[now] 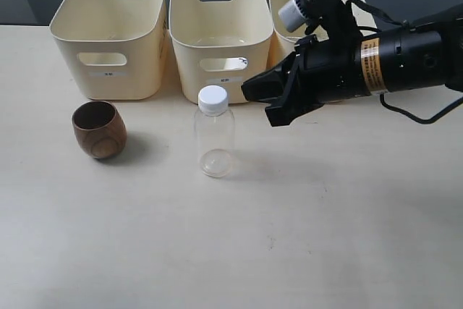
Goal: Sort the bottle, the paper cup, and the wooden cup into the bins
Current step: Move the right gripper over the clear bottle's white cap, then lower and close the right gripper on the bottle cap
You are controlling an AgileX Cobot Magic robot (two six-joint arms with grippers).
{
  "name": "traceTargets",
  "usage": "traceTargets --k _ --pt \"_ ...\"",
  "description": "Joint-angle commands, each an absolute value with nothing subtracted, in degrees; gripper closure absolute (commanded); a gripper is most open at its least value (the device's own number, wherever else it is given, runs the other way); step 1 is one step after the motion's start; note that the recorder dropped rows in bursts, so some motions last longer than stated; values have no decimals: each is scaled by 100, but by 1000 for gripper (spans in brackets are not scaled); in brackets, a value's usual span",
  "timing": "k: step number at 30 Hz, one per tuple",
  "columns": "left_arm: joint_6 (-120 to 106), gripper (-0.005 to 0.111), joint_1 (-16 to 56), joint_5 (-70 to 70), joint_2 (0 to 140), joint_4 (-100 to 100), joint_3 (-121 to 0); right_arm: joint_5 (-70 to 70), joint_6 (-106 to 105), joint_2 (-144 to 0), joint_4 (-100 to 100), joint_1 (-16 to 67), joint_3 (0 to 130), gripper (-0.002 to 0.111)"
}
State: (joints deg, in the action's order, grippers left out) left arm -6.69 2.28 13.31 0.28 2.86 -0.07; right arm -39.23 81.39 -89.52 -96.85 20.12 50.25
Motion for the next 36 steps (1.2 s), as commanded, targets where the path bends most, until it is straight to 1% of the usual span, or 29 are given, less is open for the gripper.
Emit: traceTargets --k 1,6,8,10,13,14,15,16,17,20,29,36 --pt "-658 107 247 1326 0 271 0 -3930 8089 -8952 -9603 2007 4999 109" --pt "-658 107 247 1326 0 271 0 -3917 7996 -8952 -9530 2007 4999 108" --pt "-658 107 247 1326 0 271 0 -3904 7984 -8952 -9473 2007 4999 101" --pt "-658 107 247 1326 0 271 0 -3849 7971 -8952 -9383 2007 4999 88" --pt "-658 107 247 1326 0 271 0 -3793 7971 -8952 -9127 2007 4999 58" --pt "-658 107 247 1326 0 271 0 -3793 7971 -8952 -9085 2007 4999 45" --pt "-658 107 247 1326 0 271 0 -3793 7971 -8952 -9053 2007 4999 35" --pt "-658 107 247 1326 0 271 0 -3793 7971 -8952 -9027 2018 4999 31" --pt "-658 107 247 1326 0 271 0 -3779 7971 -8952 -9039 2046 4999 29" --pt "-658 107 247 1326 0 271 0 -3549 7971 -8952 -9055 2193 4999 32" --pt "-658 107 247 1326 0 271 0 -2042 7914 -8952 -8924 2952 4999 33" --pt "-658 107 247 1326 0 271 0 -1995 7914 -8952 -8772 3077 4999 33"
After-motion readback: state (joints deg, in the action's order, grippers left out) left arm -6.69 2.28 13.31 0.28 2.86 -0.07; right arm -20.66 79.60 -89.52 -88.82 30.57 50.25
